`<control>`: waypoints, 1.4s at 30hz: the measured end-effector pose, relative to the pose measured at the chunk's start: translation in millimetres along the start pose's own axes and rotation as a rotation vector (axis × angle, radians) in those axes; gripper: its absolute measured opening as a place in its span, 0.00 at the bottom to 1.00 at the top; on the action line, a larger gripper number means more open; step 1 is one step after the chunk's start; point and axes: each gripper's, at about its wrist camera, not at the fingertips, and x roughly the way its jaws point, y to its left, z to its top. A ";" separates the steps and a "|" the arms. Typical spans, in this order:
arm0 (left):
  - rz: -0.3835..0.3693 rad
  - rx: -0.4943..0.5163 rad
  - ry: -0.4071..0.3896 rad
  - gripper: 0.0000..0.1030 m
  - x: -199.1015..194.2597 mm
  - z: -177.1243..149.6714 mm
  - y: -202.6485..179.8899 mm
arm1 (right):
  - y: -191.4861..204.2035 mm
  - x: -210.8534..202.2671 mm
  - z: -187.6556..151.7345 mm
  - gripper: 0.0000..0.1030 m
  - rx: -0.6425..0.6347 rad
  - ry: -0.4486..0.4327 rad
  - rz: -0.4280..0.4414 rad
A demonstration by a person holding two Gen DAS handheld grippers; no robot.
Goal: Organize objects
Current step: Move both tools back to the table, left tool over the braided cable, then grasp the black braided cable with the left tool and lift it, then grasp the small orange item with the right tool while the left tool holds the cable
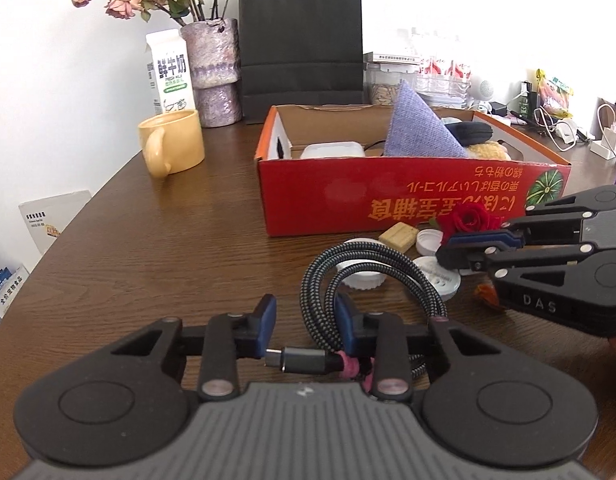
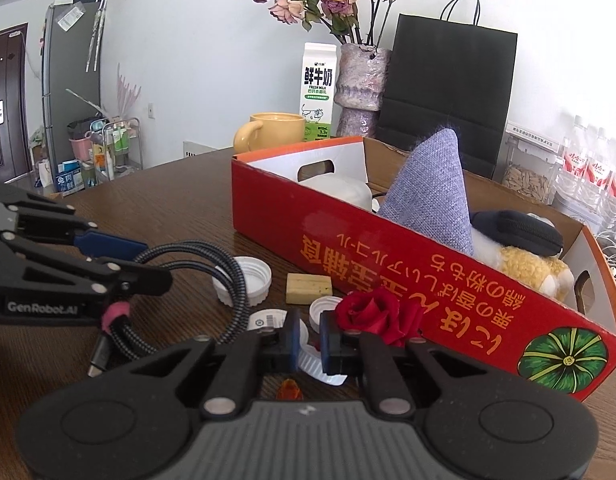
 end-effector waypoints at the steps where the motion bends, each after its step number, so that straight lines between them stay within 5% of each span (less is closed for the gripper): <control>1: 0.008 -0.004 0.003 0.33 -0.8 -0.8 2.3 | 0.3 0.2 -0.1 0.09 -0.005 -0.001 -0.003; 5: 0.031 -0.034 0.029 0.37 -0.2 -3.7 11.7 | 1.9 -0.1 -0.4 0.09 -0.011 -0.002 -0.013; 7: 0.008 -0.049 0.024 0.56 -2.9 -3.4 12.8 | 1.2 -0.6 -0.3 0.09 -0.006 -0.004 -0.011; 9: -0.001 -0.045 0.002 0.92 -6.3 -2.2 9.6 | -1.3 -2.2 -0.4 0.10 0.010 -0.010 -0.006; 12: -0.006 -0.013 -0.004 1.00 -6.4 0.4 -0.3 | -4.9 -13.1 1.2 0.11 0.038 -0.058 -0.010; 17: -0.027 0.008 0.042 1.00 7.0 2.0 -13.3 | -8.9 -38.2 2.2 0.13 0.077 -0.131 -0.012; 24: -0.019 -0.036 0.086 1.00 25.5 -2.5 -12.2 | -13.1 -63.2 -6.5 0.52 0.109 -0.174 -0.034; 33: -0.009 -0.044 0.074 0.99 22.9 -5.3 -12.3 | -10.4 -61.8 -27.3 0.67 0.138 -0.082 -0.075; 36: -0.001 -0.049 0.053 0.87 17.5 -6.9 -12.7 | -5.6 -61.9 -31.2 0.78 0.146 -0.060 -0.080; 42: -0.002 -0.049 0.030 0.85 7.7 -9.6 -14.1 | 4.5 -56.5 -32.5 0.80 0.168 -0.015 -0.104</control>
